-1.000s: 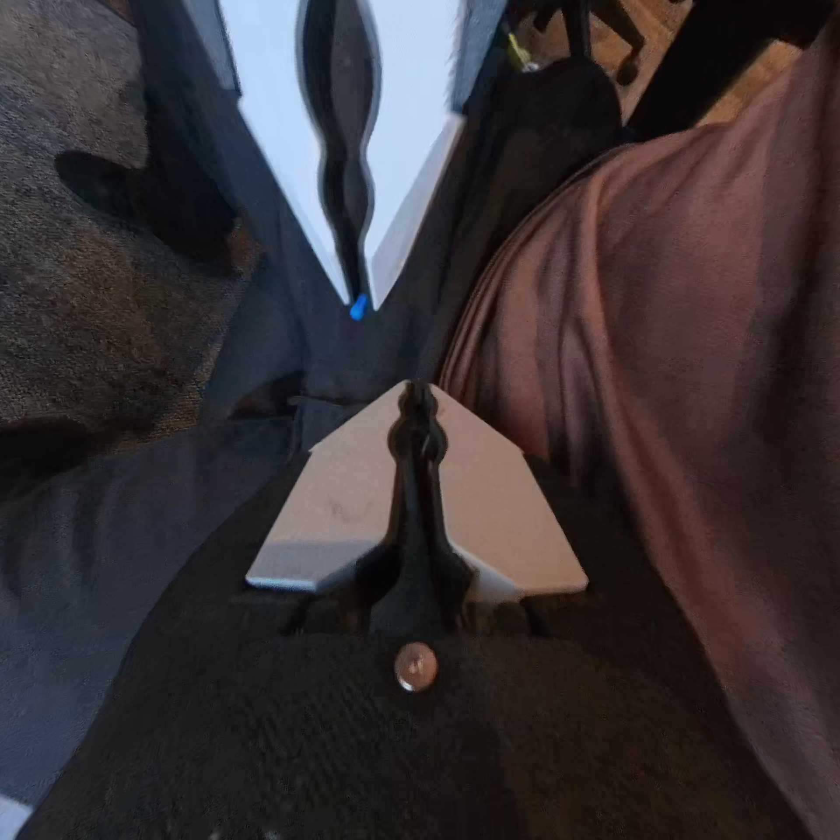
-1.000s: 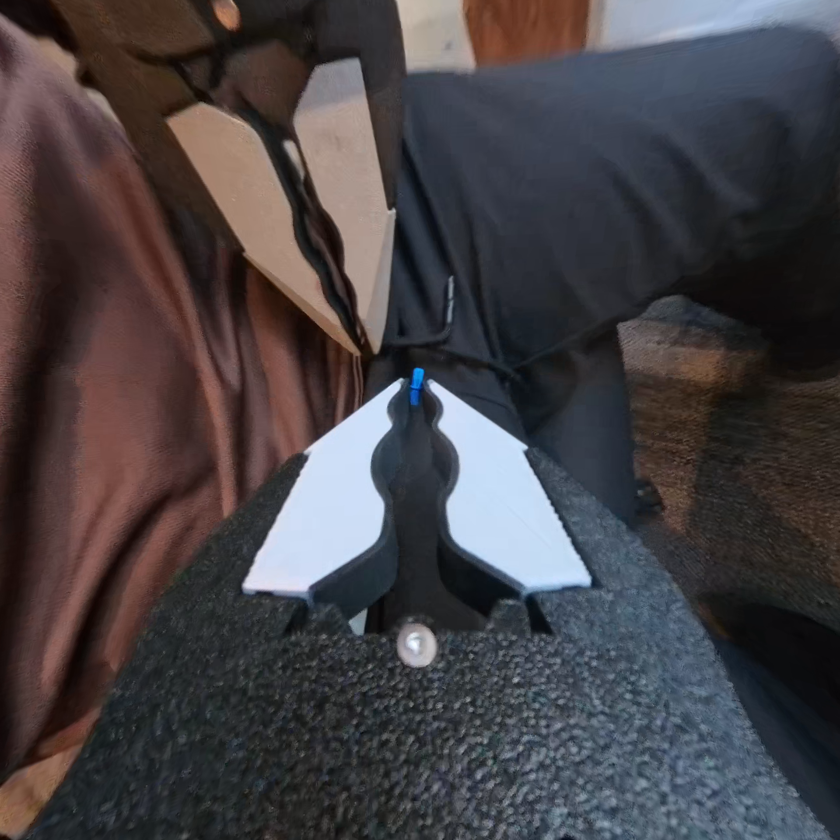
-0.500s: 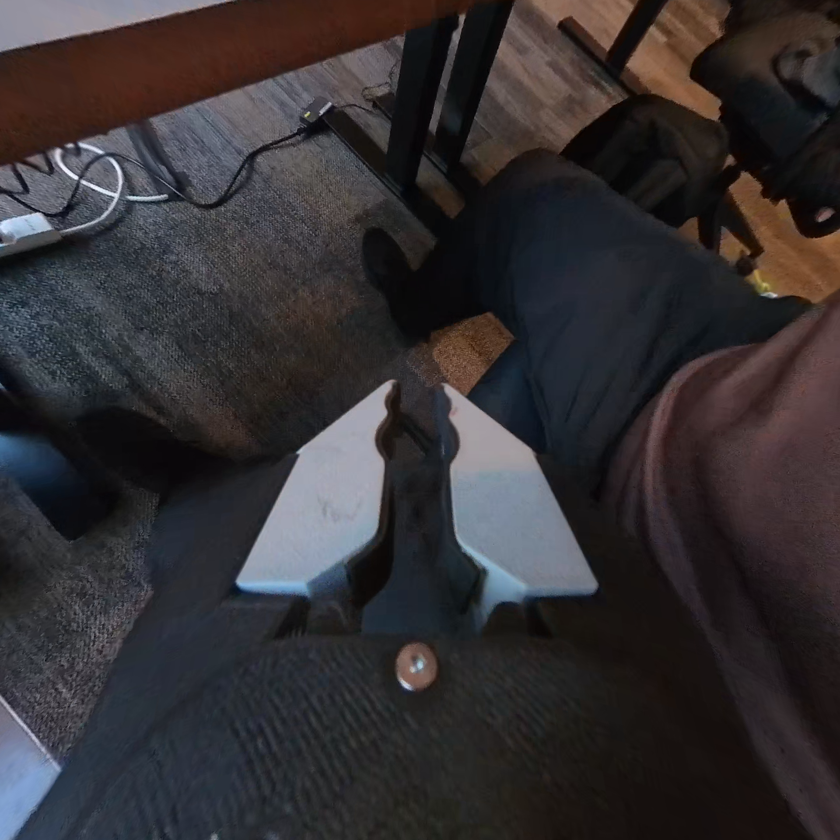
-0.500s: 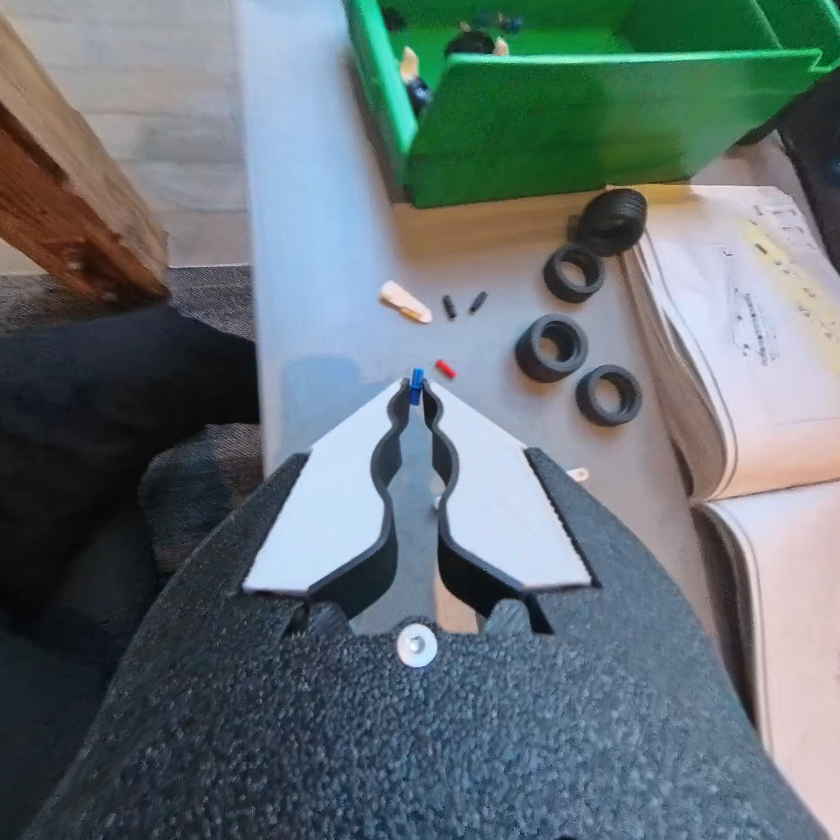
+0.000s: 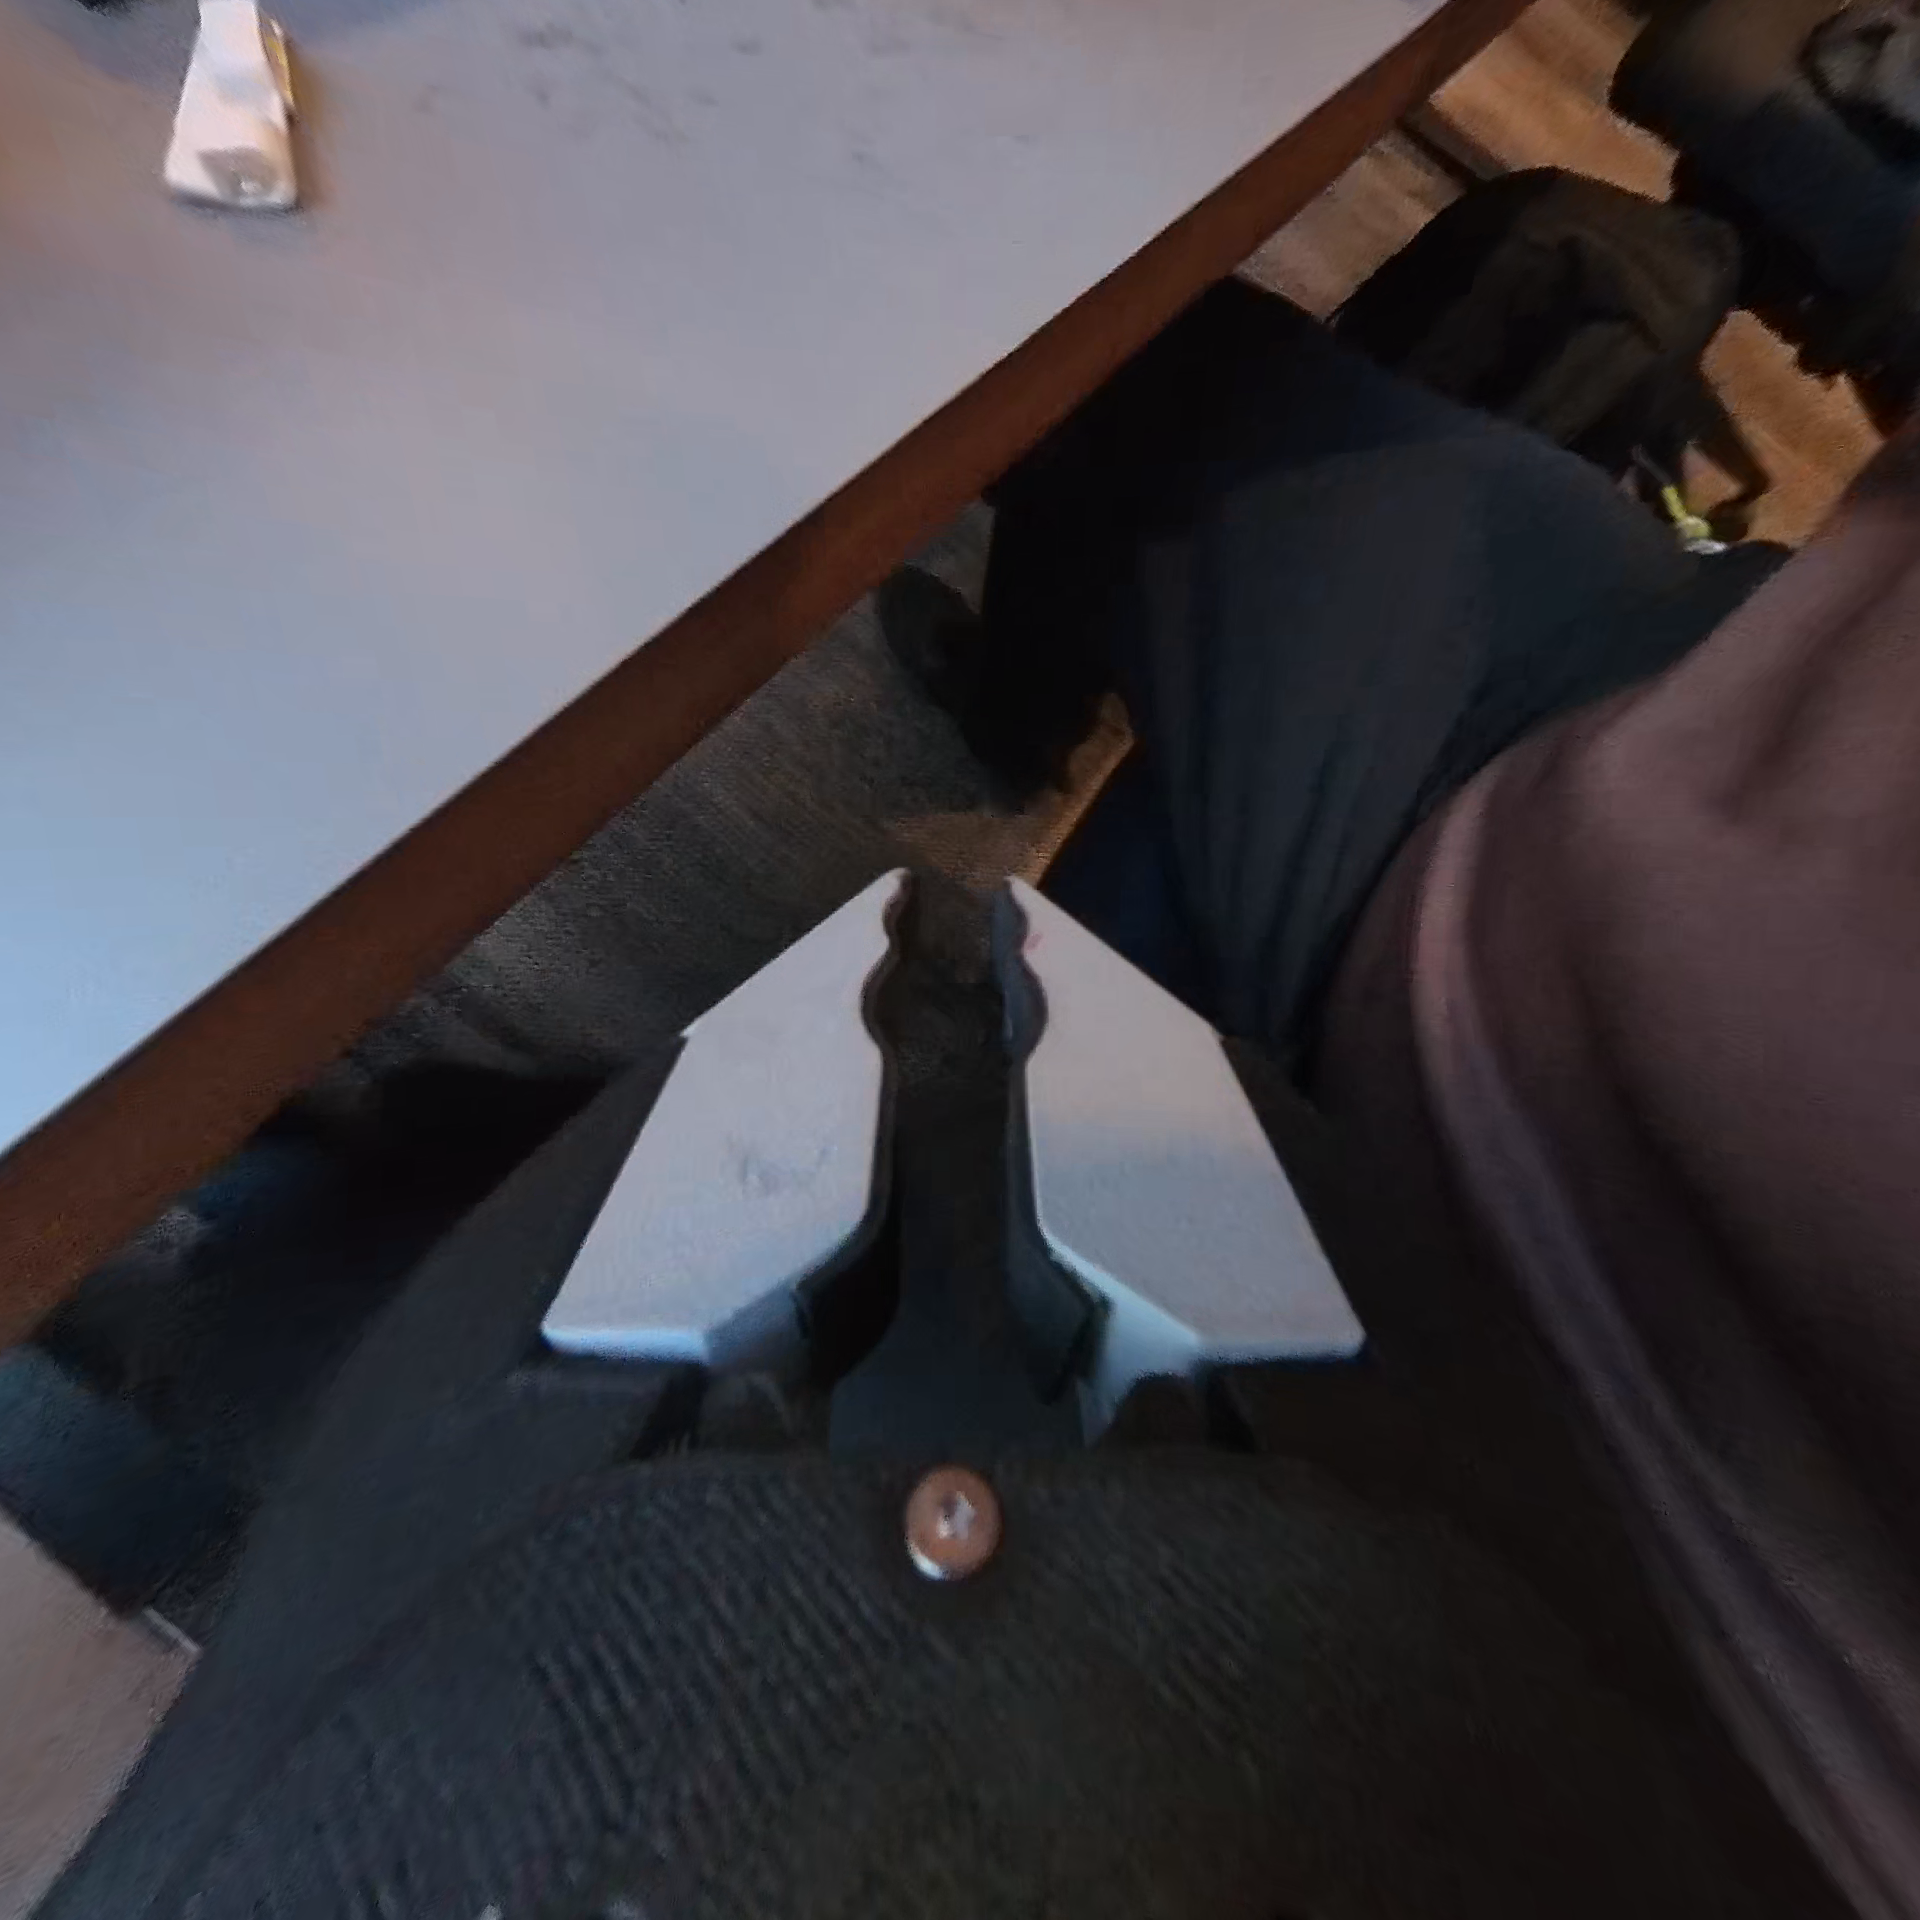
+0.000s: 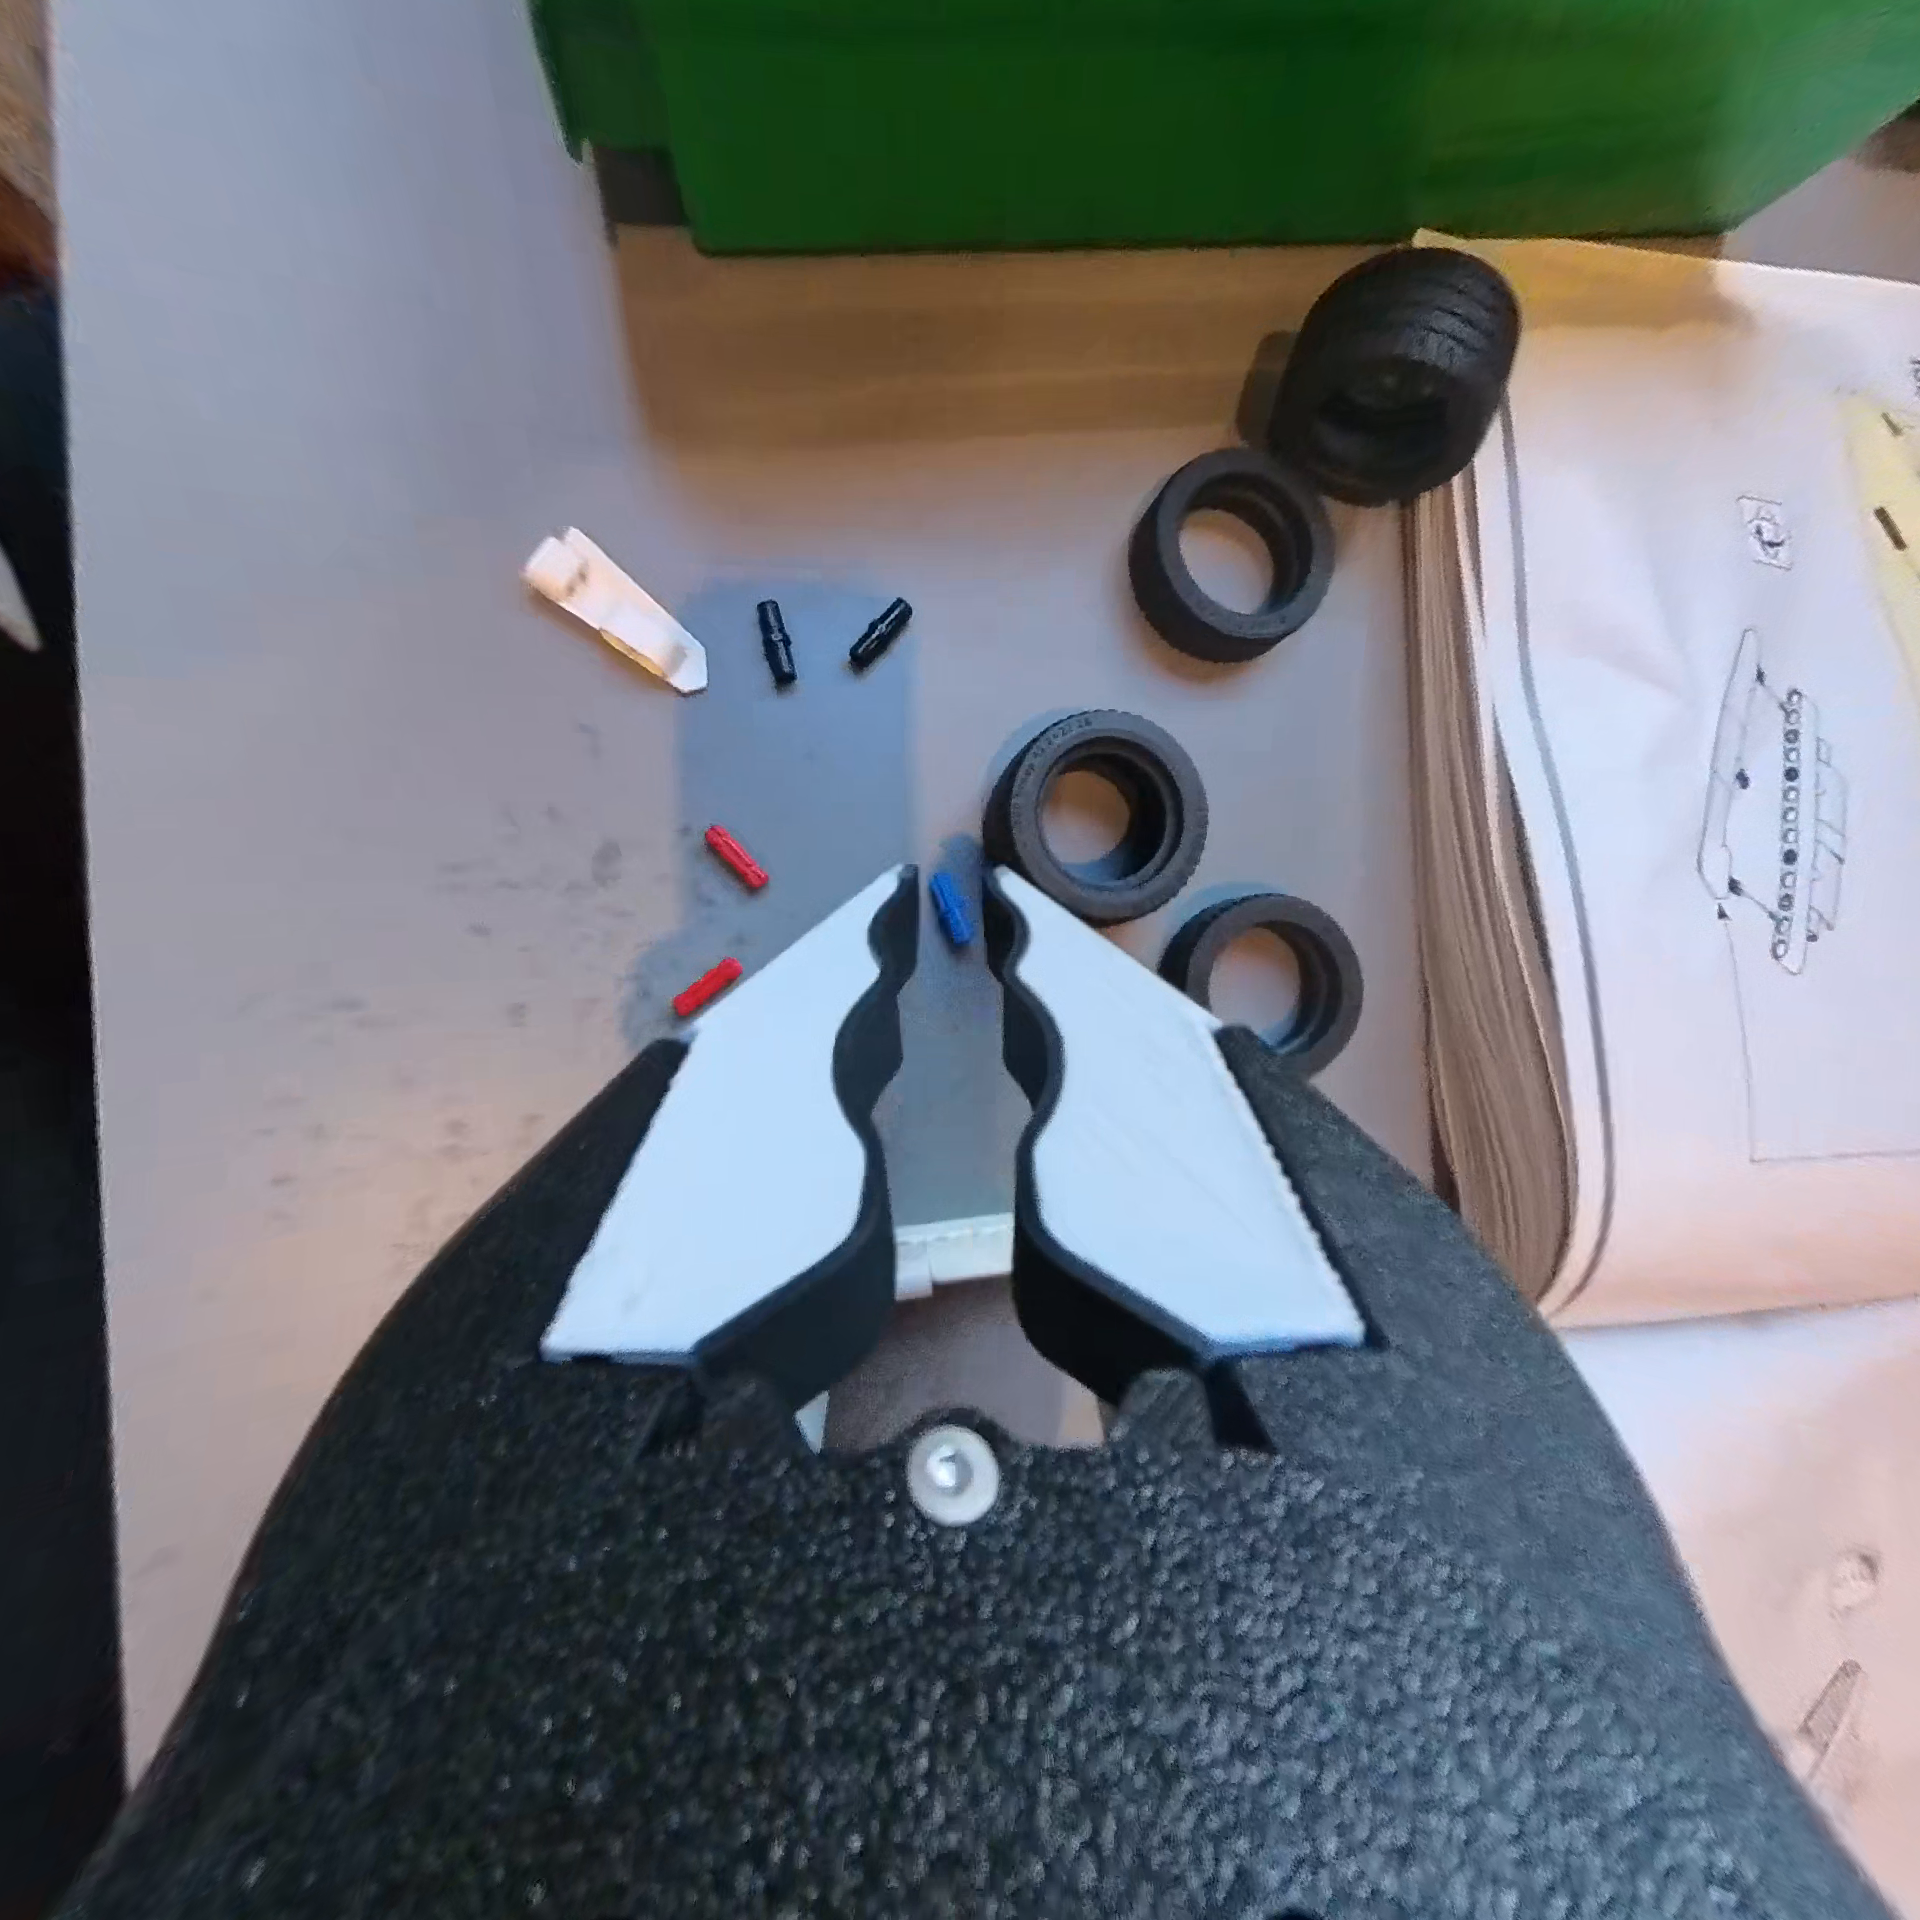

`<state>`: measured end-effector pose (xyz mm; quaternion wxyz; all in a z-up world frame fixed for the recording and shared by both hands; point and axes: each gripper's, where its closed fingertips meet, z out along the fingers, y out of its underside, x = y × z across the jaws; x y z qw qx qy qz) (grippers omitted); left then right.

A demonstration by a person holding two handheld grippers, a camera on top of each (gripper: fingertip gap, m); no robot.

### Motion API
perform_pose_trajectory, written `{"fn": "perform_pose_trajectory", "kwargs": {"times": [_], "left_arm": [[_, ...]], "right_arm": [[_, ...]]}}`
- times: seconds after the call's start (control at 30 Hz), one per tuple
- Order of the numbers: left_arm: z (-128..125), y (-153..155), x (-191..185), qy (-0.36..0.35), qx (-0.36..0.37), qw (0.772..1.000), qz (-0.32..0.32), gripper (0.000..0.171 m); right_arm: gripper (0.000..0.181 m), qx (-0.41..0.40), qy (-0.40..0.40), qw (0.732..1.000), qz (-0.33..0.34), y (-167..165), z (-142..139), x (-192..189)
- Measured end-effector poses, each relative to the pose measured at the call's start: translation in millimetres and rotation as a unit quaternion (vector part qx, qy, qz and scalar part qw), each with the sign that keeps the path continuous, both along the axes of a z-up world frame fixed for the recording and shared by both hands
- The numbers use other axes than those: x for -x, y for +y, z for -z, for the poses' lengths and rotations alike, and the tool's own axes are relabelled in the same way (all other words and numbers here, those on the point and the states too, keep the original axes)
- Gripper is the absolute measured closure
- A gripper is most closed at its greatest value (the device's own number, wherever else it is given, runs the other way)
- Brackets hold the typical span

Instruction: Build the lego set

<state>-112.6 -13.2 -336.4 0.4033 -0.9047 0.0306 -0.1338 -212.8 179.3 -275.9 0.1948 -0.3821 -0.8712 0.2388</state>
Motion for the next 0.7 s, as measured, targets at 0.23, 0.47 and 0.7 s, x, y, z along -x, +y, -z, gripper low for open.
{"fn": "perform_pose_trajectory", "kwargs": {"times": [0.23,0.47,0.7], "left_arm": [[-53,21,26,0.023,-0.069,0.997,0.013,0.161],[-72,67,62,0.115,-0.073,0.989,-0.048,0.157],[-69,90,77,0.155,-0.084,0.983,-0.046,0.152]], "right_arm": [[0.165,0.054,0.034,0.997,0.042,0,-25,-21],[0.166,0.087,0.121,0.986,0.076,1,-47,-54],[0.167,0.094,0.212,0.967,0.103,5,-39,-90]]}}
